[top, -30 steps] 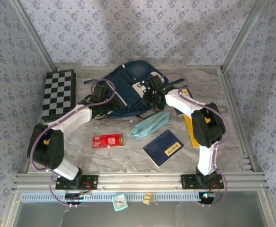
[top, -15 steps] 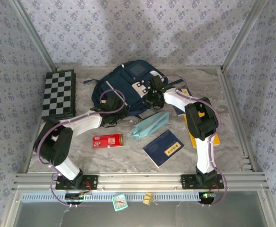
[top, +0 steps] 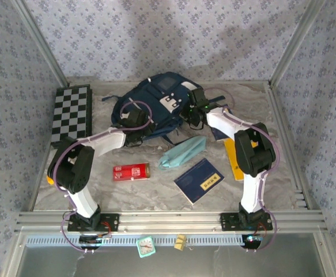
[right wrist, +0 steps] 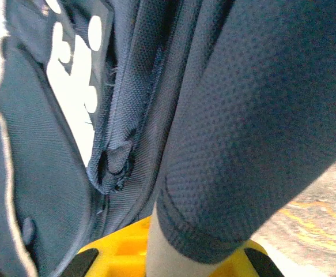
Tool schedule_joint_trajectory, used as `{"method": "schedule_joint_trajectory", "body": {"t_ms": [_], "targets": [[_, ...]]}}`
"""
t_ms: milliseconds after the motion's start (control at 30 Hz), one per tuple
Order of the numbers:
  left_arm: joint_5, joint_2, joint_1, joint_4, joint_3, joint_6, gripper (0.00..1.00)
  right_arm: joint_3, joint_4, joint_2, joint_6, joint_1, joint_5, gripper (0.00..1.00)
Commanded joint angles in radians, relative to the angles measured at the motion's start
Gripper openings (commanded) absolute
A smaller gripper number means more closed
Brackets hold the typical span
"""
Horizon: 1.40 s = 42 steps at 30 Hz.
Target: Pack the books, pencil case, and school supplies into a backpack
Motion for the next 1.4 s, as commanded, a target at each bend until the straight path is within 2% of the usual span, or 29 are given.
{"method": "schedule_joint_trajectory", "body": {"t_ms": [0,167,333,467,600,767,867,967,1133,1267,1367], "targets": [[-0.056,-0.006,0.046,0.080,0.073,0.065,0.60,0.023,0.065,-0.073,0.085,0.012,-0.044,0.00],[-0.009,-0.046,0.105,0.044,0.110,0.146,0.60,-0.012,0.135,-0.099,0.190,0.017,-0.020,0.00],[0.003,-0.147,0.107,-0.068,0.101,0.284,0.61,-0.026,0.176,-0.116,0.297,0.039,0.006,0.00],[-0.051,-0.257,0.052,-0.136,0.033,0.349,0.62,-0.007,0.148,-0.118,0.348,0.067,0.051,0.00],[-0.124,-0.312,-0.067,-0.185,0.005,0.368,0.61,0.005,0.138,-0.113,0.368,0.081,0.077,0.00],[-0.110,-0.237,-0.214,-0.136,0.032,0.437,0.54,0.037,0.091,-0.114,0.372,0.085,0.082,0.00],[-0.088,-0.162,-0.263,-0.083,0.057,0.487,0.51,0.046,0.078,-0.117,0.381,0.083,0.078,0.00],[-0.058,-0.085,-0.267,-0.028,0.081,0.505,0.50,0.066,0.050,-0.114,0.378,0.083,0.079,0.00],[-0.086,0.025,-0.267,0.028,0.147,0.542,0.50,0.095,0.038,-0.095,0.376,0.079,0.074,0.00],[-0.147,0.089,-0.267,0.087,0.174,0.530,0.51,0.102,0.028,-0.084,0.376,0.080,0.072,0.00],[-0.231,0.120,-0.260,0.076,0.208,0.489,0.49,0.086,0.036,-0.086,0.378,0.080,0.072,0.00]]}}
